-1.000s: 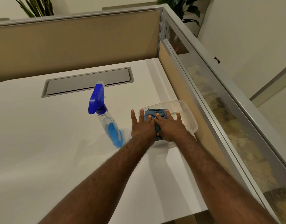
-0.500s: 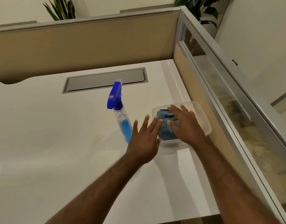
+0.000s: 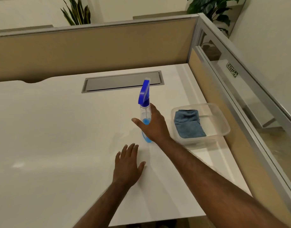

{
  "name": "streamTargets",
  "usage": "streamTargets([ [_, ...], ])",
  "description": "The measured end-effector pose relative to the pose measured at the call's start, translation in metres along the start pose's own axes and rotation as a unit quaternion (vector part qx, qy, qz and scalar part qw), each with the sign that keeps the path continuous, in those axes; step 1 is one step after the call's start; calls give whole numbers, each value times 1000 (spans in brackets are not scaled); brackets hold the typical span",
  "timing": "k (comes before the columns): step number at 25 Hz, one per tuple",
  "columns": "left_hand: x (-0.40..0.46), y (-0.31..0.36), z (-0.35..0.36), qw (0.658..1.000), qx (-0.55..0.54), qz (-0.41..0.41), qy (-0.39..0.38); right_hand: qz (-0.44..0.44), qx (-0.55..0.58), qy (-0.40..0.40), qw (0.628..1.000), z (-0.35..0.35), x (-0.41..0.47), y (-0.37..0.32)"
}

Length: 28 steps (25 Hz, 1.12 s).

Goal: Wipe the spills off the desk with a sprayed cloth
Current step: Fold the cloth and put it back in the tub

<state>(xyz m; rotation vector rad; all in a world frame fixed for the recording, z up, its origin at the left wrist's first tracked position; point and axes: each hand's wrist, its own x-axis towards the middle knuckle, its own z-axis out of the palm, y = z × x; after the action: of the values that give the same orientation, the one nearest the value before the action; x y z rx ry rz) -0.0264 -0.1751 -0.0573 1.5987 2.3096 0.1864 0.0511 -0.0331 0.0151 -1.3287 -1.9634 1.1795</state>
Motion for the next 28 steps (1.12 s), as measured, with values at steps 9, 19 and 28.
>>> streamTargets([
  [9, 43, -23, 25, 998, 21, 18, -61, 36, -3, 122, 992, -6, -4, -14],
  [19, 44, -35, 38, 998, 13, 41, -39, 3, 7, 360, 933, -157, -23, -10],
  [28, 44, -35, 36, 999, 1, 33, -36, 90, -22, 345, 934, -176, -8, 79],
])
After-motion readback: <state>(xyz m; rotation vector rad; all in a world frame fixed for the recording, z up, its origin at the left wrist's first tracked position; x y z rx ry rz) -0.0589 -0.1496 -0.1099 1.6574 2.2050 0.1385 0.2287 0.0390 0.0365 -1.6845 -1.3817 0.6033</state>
